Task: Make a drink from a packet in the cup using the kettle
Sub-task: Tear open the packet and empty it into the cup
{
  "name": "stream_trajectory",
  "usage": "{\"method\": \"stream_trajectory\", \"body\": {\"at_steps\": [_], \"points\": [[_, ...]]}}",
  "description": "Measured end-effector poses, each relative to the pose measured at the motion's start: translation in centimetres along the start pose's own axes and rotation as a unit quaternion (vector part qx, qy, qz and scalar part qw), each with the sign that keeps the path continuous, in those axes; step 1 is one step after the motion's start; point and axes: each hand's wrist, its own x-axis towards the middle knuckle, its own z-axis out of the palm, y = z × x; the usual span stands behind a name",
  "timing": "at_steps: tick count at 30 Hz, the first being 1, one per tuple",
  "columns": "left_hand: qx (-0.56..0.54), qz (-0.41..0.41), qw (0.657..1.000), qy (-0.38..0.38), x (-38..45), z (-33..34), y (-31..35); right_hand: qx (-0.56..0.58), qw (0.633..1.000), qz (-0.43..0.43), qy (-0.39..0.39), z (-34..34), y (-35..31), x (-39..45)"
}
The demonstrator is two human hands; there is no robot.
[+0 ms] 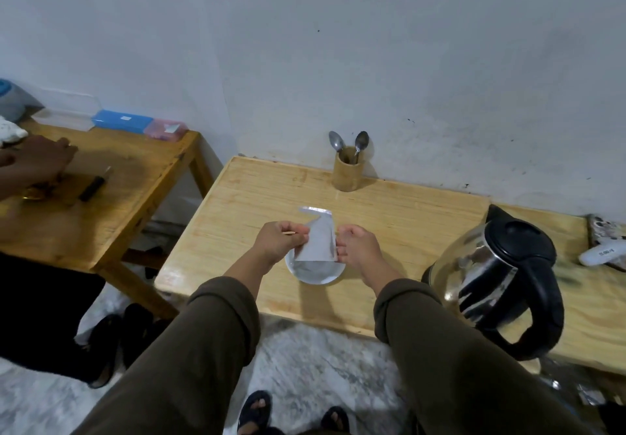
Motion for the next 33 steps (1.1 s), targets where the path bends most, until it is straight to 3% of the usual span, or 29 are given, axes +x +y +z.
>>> {"method": "stream_trajectory", "body": {"at_steps": [6,10,13,17,25,33], "points": [[0.050,0.006,0.995,0.086,-0.6,-0.9,-0.2,-0.124,0.990,-0.060,0.017,2.4,-0.1,0.1],[0.108,-0.005,0.979,0.171,-0.5,-2.4,-0.9,-0.222,0.967,-0.120,0.029,5.8,0.0,0.1],[0.159,-0.009,0.968,0.192,0.2,-4.0,-1.8,-0.273,0.951,-0.142,0.038,8.9,0.0,0.5],[0.177,-0.026,0.968,0.174,1.6,-6.5,-3.3,-0.355,0.926,-0.131,0.017,12.6,0.5,1.4],[0.282,-0.035,0.957,0.052,4.3,-8.6,-6.3,-0.487,0.872,-0.040,-0.022,16.8,2.7,3.1],[0.350,0.017,0.936,0.014,5.8,-9.1,-8.7,-0.565,0.824,-0.036,-0.026,17.5,2.6,3.0]]}}
